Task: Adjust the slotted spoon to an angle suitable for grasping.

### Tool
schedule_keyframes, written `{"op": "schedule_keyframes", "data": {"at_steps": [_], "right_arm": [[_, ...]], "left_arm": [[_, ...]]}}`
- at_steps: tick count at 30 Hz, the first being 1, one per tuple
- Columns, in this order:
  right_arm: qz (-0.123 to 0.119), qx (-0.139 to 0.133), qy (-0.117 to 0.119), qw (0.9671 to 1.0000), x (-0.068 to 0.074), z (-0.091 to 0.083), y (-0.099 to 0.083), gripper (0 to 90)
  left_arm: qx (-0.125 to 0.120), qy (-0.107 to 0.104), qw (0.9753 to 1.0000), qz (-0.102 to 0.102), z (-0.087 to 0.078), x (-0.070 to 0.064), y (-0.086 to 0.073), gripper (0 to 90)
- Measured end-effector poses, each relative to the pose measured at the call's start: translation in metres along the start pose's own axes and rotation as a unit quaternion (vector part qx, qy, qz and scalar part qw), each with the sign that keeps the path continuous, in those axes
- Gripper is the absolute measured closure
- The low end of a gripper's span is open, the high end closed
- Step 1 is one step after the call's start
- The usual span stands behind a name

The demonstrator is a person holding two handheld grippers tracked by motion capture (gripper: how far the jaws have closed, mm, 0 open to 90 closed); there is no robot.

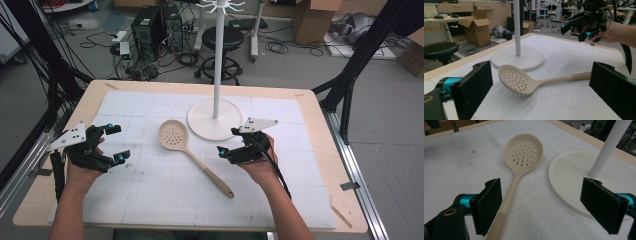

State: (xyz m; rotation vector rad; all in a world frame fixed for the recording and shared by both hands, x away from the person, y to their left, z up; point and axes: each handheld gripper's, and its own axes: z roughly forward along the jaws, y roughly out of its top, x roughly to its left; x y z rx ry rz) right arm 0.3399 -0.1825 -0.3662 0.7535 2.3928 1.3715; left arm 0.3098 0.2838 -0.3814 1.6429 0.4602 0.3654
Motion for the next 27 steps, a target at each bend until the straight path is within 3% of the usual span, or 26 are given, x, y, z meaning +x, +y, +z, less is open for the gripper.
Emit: {"op": "schedule_keyframes", "data": {"at_steps": [6, 18, 27], "right_arm": [[-0.004, 0.016, 0.006, 0.9998, 0.003, 0.009, 0.005, 24.6], [-0.011, 0.049, 0.018, 0.9986, 0.008, 0.029, 0.008, 29.5], [-0.011, 0.111, 0.037, 0.9930, 0.020, 0.056, 0.003, 34.6]], "left_arm": [[-0.003, -0.003, 1.0000, 0.003, 0.000, -0.001, 0.003, 5.5], [-0.005, -0.001, 1.0000, 0.001, -0.001, 0.001, 0.003, 5.5], [-0.003, -0.001, 1.0000, 0.003, -0.001, 0.001, 0.003, 5.5]]}}
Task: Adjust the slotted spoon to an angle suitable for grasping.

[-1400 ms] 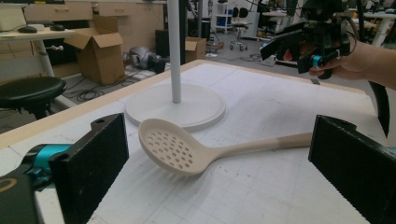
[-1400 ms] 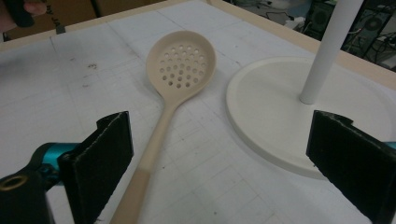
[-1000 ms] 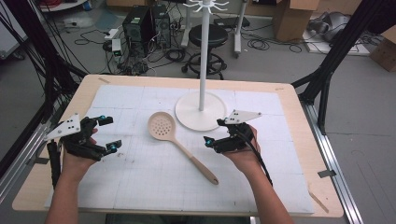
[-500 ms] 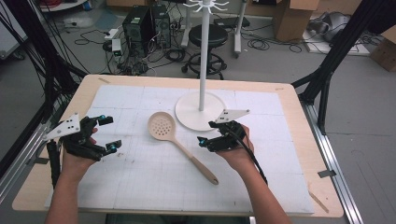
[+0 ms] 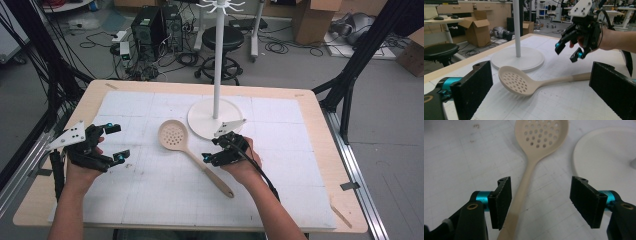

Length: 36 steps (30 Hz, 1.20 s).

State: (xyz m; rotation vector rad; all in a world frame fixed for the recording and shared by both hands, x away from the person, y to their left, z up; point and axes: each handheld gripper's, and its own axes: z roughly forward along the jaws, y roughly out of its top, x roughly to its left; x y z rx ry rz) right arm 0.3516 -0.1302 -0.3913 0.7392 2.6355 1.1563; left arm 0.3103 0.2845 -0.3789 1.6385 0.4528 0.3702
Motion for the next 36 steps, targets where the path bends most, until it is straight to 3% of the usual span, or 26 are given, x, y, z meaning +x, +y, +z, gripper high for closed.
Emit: {"op": "schedule_keyframes", "data": {"at_steps": [5, 12, 17, 18, 22, 25, 30, 32, 36], "right_arm": [[0.013, 0.042, 0.017, 0.9989, 0.007, 0.018, -0.004, 36.3], [0.014, 0.075, 0.027, 0.9967, 0.012, 0.030, -0.008, 41.8], [0.004, 0.106, 0.031, 0.9938, 0.016, 0.039, -0.010, 54.4], [-0.010, 0.117, 0.021, 0.9929, 0.019, 0.042, -0.011, 60.0], [-0.023, 0.116, 0.021, 0.9927, 0.022, 0.042, -0.010, 65.8], [-0.019, 0.115, 0.022, 0.9929, 0.021, 0.041, -0.010, 67.2], [-0.023, 0.116, 0.044, 0.9920, 0.019, 0.040, -0.011, 75.2], [-0.046, 0.119, 0.053, 0.9904, 0.024, 0.042, -0.009, 76.3], [-0.060, 0.119, 0.062, 0.9891, 0.029, 0.044, -0.007, 76.3]], "left_arm": [[0.000, 0.001, 1.0000, -0.001, -0.001, 0.001, 0.000, 5.5], [0.001, 0.000, 1.0000, 0.000, -0.001, 0.000, 0.000, 5.5], [0.000, 0.003, 1.0000, -0.001, -0.002, 0.001, 0.000, 5.5], [0.001, 0.003, 1.0000, 0.000, -0.002, 0.001, 0.000, 5.5], [0.001, 0.002, 1.0000, 0.000, -0.002, 0.001, 0.000, 5.5], [0.000, 0.003, 1.0000, 0.001, -0.002, 0.001, 0.000, 5.5], [-0.002, 0.004, 1.0000, 0.000, -0.002, 0.001, 0.000, 5.5], [-0.001, 0.004, 1.0000, 0.001, -0.003, 0.001, 0.001, 5.5], [-0.002, 0.004, 1.0000, 0.002, -0.003, 0.001, 0.002, 5.5]]}}
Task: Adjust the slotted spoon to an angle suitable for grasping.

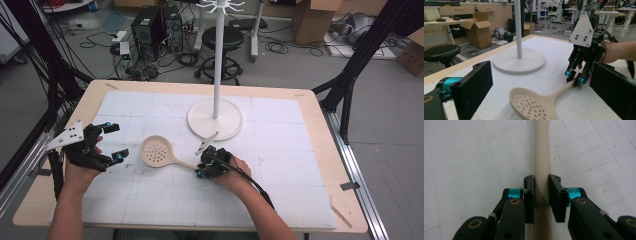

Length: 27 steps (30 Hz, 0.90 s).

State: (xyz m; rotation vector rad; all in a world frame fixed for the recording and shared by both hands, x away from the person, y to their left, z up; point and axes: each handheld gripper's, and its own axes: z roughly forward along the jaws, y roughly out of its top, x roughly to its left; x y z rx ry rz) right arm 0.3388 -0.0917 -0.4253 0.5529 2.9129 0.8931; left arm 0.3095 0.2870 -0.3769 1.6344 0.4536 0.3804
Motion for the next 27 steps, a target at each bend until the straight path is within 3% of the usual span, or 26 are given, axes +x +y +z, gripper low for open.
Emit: {"op": "schedule_keyframes", "data": {"at_steps": [10, 13, 14, 18, 22, 27], "right_arm": [[-0.031, -0.005, 0.018, 0.9994, 0.012, 0.010, 0.012, 75.7], [-0.019, -0.002, 0.012, 0.9997, 0.014, 0.008, 0.011, 61.9], [-0.019, -0.002, 0.012, 0.9997, 0.014, 0.008, 0.011, 61.9], [-0.013, -0.010, 0.004, 0.9999, 0.012, -0.005, -0.001, 57.9], [0.012, -0.005, -0.003, 0.9999, 0.007, -0.024, -0.027, 55.7], [0.003, 0.005, 0.000, 1.0000, 0.010, -0.028, -0.039, 60.1]], "left_arm": [[0.000, -0.001, 1.0000, 0.002, 0.000, -0.001, 0.003, 5.5], [-0.001, -0.002, 1.0000, 0.002, 0.000, -0.001, 0.002, 5.5], [-0.002, -0.002, 1.0000, 0.002, 0.000, -0.001, 0.002, 5.5], [0.000, -0.001, 1.0000, 0.000, 0.000, 0.000, 0.002, 5.5], [0.001, -0.001, 1.0000, 0.002, -0.001, -0.001, 0.002, 5.5], [-0.001, -0.001, 1.0000, 0.003, 0.000, 0.000, 0.002, 5.5]]}}
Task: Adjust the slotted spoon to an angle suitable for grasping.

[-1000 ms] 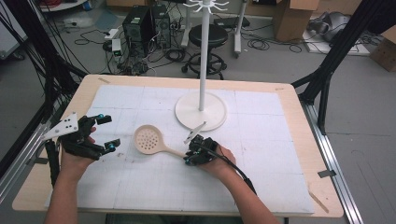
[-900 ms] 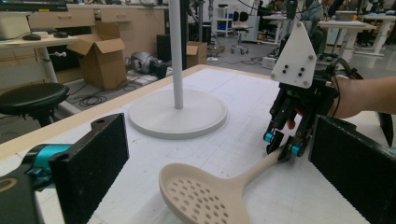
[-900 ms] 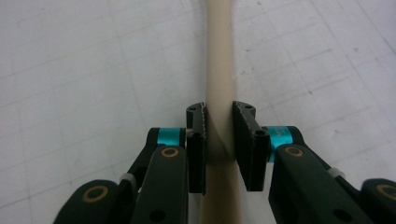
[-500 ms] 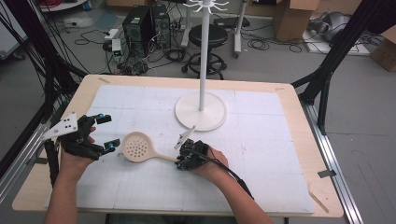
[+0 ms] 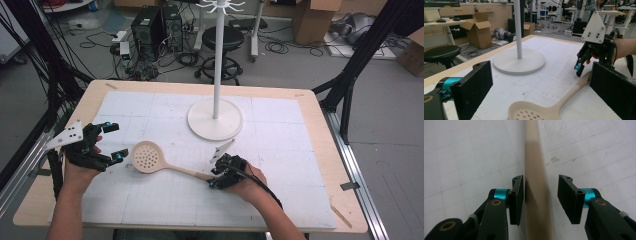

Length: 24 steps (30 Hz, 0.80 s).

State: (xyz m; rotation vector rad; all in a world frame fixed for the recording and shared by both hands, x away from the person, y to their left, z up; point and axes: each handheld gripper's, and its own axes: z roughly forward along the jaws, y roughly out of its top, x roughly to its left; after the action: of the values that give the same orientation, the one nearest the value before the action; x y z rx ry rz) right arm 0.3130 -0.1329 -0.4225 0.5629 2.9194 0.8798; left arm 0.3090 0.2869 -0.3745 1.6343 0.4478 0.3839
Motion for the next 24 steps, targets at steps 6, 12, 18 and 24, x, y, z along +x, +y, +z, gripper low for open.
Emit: {"op": "schedule_keyframes", "data": {"at_steps": [6, 12, 18, 24], "right_arm": [[-0.037, 0.007, 0.004, 0.9993, 0.003, 0.004, 0.003, 68.5], [-0.066, -0.004, 0.015, 0.9977, 0.004, 0.015, 0.018, 68.5], [-0.093, -0.004, 0.029, 0.9952, 0.010, 0.033, 0.044, 68.5], [-0.104, -0.003, 0.031, 0.9941, 0.016, 0.042, 0.057, 59.8]], "left_arm": [[-0.001, 0.000, 1.0000, -0.001, 0.000, 0.000, 0.000, 5.5], [0.000, -0.002, 1.0000, 0.001, 0.003, 0.000, 0.000, 5.5], [-0.003, -0.001, 1.0000, 0.001, 0.001, 0.000, 0.001, 5.5], [-0.004, 0.000, 1.0000, 0.001, 0.000, 0.000, 0.002, 5.5]]}}
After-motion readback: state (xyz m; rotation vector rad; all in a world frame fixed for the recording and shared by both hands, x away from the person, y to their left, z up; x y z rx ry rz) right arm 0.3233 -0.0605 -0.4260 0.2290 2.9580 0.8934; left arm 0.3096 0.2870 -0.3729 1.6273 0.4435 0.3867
